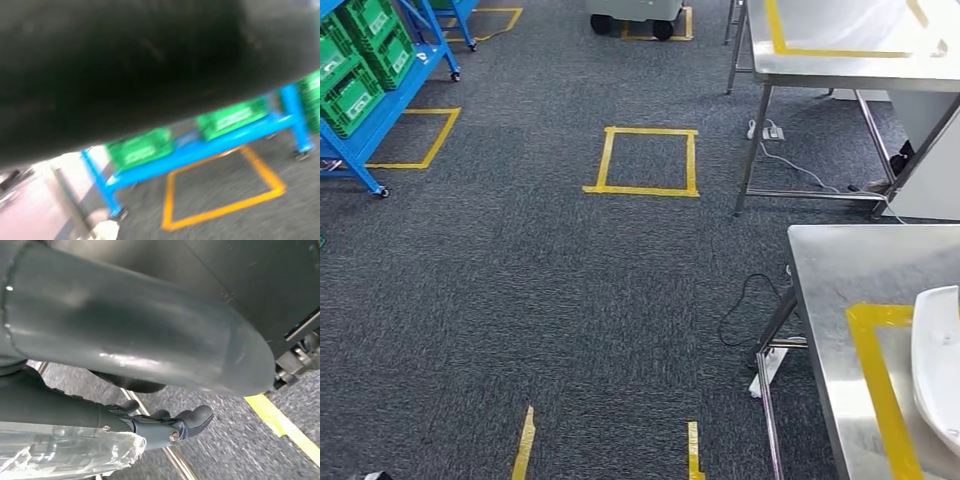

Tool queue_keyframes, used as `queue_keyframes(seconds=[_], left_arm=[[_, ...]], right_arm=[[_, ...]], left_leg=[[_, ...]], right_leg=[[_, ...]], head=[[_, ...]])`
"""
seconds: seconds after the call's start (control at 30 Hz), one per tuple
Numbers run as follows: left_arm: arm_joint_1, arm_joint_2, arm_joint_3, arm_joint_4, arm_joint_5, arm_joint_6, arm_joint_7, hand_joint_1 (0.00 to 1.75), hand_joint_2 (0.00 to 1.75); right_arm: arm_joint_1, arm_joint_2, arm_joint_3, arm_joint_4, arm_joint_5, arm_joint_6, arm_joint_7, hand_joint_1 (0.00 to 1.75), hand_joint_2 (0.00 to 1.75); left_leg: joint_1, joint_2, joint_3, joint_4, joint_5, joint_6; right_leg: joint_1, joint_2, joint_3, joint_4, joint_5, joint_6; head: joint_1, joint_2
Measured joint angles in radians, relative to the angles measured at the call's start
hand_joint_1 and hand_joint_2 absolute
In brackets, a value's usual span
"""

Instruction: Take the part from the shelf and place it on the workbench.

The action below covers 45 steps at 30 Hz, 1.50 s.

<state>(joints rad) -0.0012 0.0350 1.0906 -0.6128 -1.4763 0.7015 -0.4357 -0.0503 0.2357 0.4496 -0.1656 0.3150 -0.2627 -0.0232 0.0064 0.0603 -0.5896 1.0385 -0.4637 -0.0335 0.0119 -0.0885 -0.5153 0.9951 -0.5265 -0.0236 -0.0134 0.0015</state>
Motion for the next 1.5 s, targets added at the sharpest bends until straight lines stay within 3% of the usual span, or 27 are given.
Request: queue_keyframes(seconds=[0.07,0.13,0.2,0.27,0.33,0.37,0.4,0.47,0.5,0.57,0.63,0.7,0.77,0.83,0.87,0.93,1.0,1.07,1.13,1.2,1.27,1.3,1.33,1.37,1.4,1.43,1.5], left_arm=[[-0.005,0.001,0.021,0.021,0.0,0.0,0.004,0.0,0.0],[-0.003,0.001,0.038,0.036,0.0,0.0,0.005,0.0,0.0],[-0.004,0.003,0.05,0.046,0.0,0.0,0.008,0.0,0.0],[-0.01,0.004,0.056,0.053,0.0,0.0,0.009,0.0,0.0],[-0.014,0.003,0.06,0.063,-0.001,0.0,0.015,0.0,0.0],[-0.015,0.003,0.064,0.069,-0.001,0.0,0.024,0.0,0.0],[-0.016,0.003,0.068,0.076,-0.001,0.0,0.035,0.0,0.0],[-0.02,0.004,0.08,0.097,-0.002,0.0,0.062,0.0,0.0],[-0.023,0.005,0.086,0.108,-0.002,0.0,0.074,0.0,0.0],[-0.028,0.007,0.098,0.135,-0.002,0.0,0.1,0.0,0.0],[-0.028,0.01,0.114,0.169,0.0,0.0,0.121,0.0,0.0],[-0.032,0.012,0.135,0.206,0.004,-0.005,0.13,0.0,0.0],[-0.044,0.01,0.155,0.242,0.01,-0.025,0.132,0.0,0.0],[-0.053,0.002,0.176,0.271,0.025,-0.062,0.135,0.0,0.0],[-0.055,-0.005,0.188,0.283,0.038,-0.085,0.136,0.0,0.0],[-0.056,-0.021,0.215,0.301,0.074,-0.129,0.139,0.0,0.0],[-0.062,-0.039,0.242,0.316,0.105,-0.167,0.154,0.0,0.0],[-0.071,-0.061,0.266,0.328,0.125,-0.199,0.18,0.0,0.0],[-0.075,-0.083,0.286,0.34,0.136,-0.226,0.214,0.0,0.0],[-0.076,-0.106,0.298,0.348,0.146,-0.244,0.255,0.0,0.0],[-0.082,-0.127,0.301,0.354,0.158,-0.253,0.289,0.0,0.0],[-0.085,-0.135,0.302,0.356,0.162,-0.254,0.299,0.0,0.0],[-0.087,-0.142,0.303,0.358,0.165,-0.254,0.303,0.0,0.0],[-0.087,-0.149,0.303,0.36,0.166,-0.254,0.306,0.0,0.0],[-0.086,-0.154,0.303,0.362,0.166,-0.254,0.309,0.0,0.0],[-0.086,-0.16,0.303,0.364,0.166,-0.254,0.312,0.0,0.0],[-0.088,-0.169,0.303,0.366,0.167,-0.252,0.323,0.0,0.0]], right_arm=[[-0.001,0.0,0.0,0.0,0.0,0.0,0.001,0.0,0.0],[-0.004,0.0,-0.001,0.0,0.001,-0.001,0.002,0.0,0.0],[-0.006,0.0,-0.001,-0.001,0.001,-0.001,0.002,0.0,0.0],[-0.003,0.0,-0.001,0.0,0.001,-0.001,0.002,0.0,0.0],[0.0,0.0,-0.001,0.0,0.001,-0.001,0.002,0.0,0.0],[0.001,-0.001,-0.001,0.0,0.001,-0.001,0.003,0.0,0.0],[0.001,-0.001,-0.001,0.0,0.001,-0.001,0.003,0.0,0.0],[0.0,-0.001,-0.001,0.0,0.001,-0.001,0.004,0.0,0.0],[0.0,-0.001,-0.001,0.0,0.001,-0.002,0.004,0.0,0.0],[-0.001,-0.001,-0.002,0.0,0.0,-0.001,0.005,0.0,0.0],[-0.003,-0.001,-0.003,0.0,-0.001,-0.002,0.009,0.0,0.0],[-0.003,0.001,-0.006,0.0,-0.002,-0.007,0.01,0.0,0.0],[-0.002,0.002,-0.013,0.0,-0.005,-0.013,0.009,0.0,0.0],[0.0,0.001,-0.02,0.0,-0.008,-0.022,0.01,0.0,0.0],[0.0,0.001,-0.023,0.0,-0.009,-0.03,0.01,0.0,0.0],[0.0,0.001,-0.027,0.0,-0.01,-0.051,0.01,0.0,0.0],[0.0,0.001,-0.031,0.0,-0.008,-0.075,0.01,0.0,0.0],[-0.001,0.001,-0.035,0.0,-0.008,-0.095,0.01,0.0,0.0],[-0.004,0.001,-0.04,0.0,-0.008,-0.105,0.01,0.0,0.0],[-0.006,0.001,-0.046,-0.001,-0.01,-0.107,0.01,0.0,0.0],[-0.005,0.0,-0.05,-0.001,-0.012,-0.107,0.01,0.0,0.0],[-0.003,0.0,-0.053,0.0,-0.013,-0.107,0.011,0.0,0.0],[-0.001,-0.001,-0.054,0.0,-0.014,-0.108,0.011,0.0,0.0],[0.001,-0.001,-0.056,0.0,-0.015,-0.108,0.012,0.0,0.0],[0.002,-0.001,-0.058,0.0,-0.015,-0.108,0.012,0.0,0.0],[0.002,-0.002,-0.059,0.0,-0.015,-0.109,0.012,0.0,0.0],[0.001,-0.002,-0.06,0.0,-0.015,-0.114,0.013,0.0,0.0]], left_leg=[[-0.008,0.017,0.022,-0.042,0.002,0.011],[-0.008,-0.008,0.023,-0.046,0.003,0.023],[-0.004,-0.031,0.026,-0.051,0.007,0.035],[-0.002,-0.055,0.025,-0.052,0.009,0.043],[-0.003,-0.082,0.025,-0.051,0.009,0.045],[-0.003,-0.097,0.026,-0.051,0.009,0.045],[-0.002,-0.112,0.027,-0.051,0.009,0.045],[-0.003,-0.14,0.029,-0.049,0.007,0.041],[-0.003,-0.153,0.029,-0.048,0.006,0.037],[-0.002,-0.175,0.022,-0.047,0.009,0.024],[0.003,-0.193,0.015,-0.049,0.013,0.011],[0.002,-0.162,0.0,-0.018,-0.009,0.001],[0.001,-0.104,-0.052,0.09,-0.07,-0.006],[0.005,-0.077,-0.112,0.213,-0.118,-0.012],[0.008,-0.072,-0.122,0.235,-0.117,-0.014],[0.011,-0.059,-0.08,0.162,-0.065,-0.014],[0.006,-0.007,-0.005,0.028,-0.01,-0.008],[-0.002,0.027,0.03,-0.038,0.002,0.005],[-0.005,0.006,0.031,-0.044,0.001,0.02],[-0.003,-0.018,0.032,-0.049,0.005,0.034],[0.0,-0.042,0.031,-0.051,0.008,0.045],[0.0,-0.056,0.03,-0.051,0.008,0.048],[0.0,-0.07,0.029,-0.051,0.008,0.049],[0.0,-0.085,0.03,-0.05,0.008,0.05],[0.0,-0.101,0.031,-0.05,0.008,0.049],[0.0,-0.116,0.033,-0.05,0.007,0.048],[-0.001,-0.143,0.035,-0.047,0.005,0.042]], right_leg=[[0.005,-0.023,0.004,0.0,-0.01,0.01],[0.002,-0.032,0.013,0.002,-0.018,0.02],[-0.003,0.017,-0.001,0.05,-0.05,0.03],[-0.008,0.074,-0.064,0.177,-0.113,0.037],[-0.008,0.086,-0.128,0.291,-0.147,0.04],[-0.009,0.088,-0.139,0.298,-0.133,0.04],[-0.01,0.091,-0.129,0.263,-0.099,0.039],[-0.015,0.127,-0.076,0.126,-0.018,0.035],[-0.019,0.15,-0.051,0.066,0.006,0.033],[-0.02,0.175,-0.027,0.019,0.014,0.028],[-0.019,0.154,-0.021,0.012,0.018,0.019],[-0.021,0.128,-0.016,0.002,0.024,0.006],[-0.019,0.097,-0.013,-0.003,0.024,-0.003],[-0.016,0.063,-0.013,-0.003,0.021,-0.008],[-0.015,0.049,-0.012,-0.003,0.019,-0.008],[-0.014,0.025,-0.008,-0.003,0.015,-0.005],[-0.01,0.004,0.0,-0.001,0.007,0.004],[-0.004,-0.017,0.006,0.001,-0.002,0.016],[-0.005,-0.037,0.014,0.0,-0.008,0.027],[-0.011,-0.004,0.005,0.028,-0.031,0.039],[-0.016,0.059,-0.046,0.135,-0.087,0.047],[-0.016,0.077,-0.083,0.207,-0.117,0.049],[-0.017,0.084,-0.116,0.267,-0.136,0.051],[-0.017,0.087,-0.137,0.297,-0.135,0.051],[-0.017,0.089,-0.139,0.286,-0.113,0.051],[-0.018,0.093,-0.122,0.237,-0.074,0.05],[-0.024,0.13,-0.065,0.097,0.0,0.048]], head=[[0.002,0.0],[0.004,0.0],[0.007,0.0],[0.011,0.0],[0.012,0.0],[0.013,0.0],[0.013,0.0],[0.013,0.0],[0.012,0.0],[0.012,0.0],[0.012,0.0],[0.007,0.0],[0.001,0.0],[0.0,0.0],[0.0,0.0],[0.0,0.0],[-0.001,0.0],[0.001,0.0],[0.003,0.0],[0.007,0.0],[0.012,0.0],[0.013,0.0],[0.013,0.0],[0.014,0.0],[0.014,0.0],[0.014,0.0],[0.015,0.0]])
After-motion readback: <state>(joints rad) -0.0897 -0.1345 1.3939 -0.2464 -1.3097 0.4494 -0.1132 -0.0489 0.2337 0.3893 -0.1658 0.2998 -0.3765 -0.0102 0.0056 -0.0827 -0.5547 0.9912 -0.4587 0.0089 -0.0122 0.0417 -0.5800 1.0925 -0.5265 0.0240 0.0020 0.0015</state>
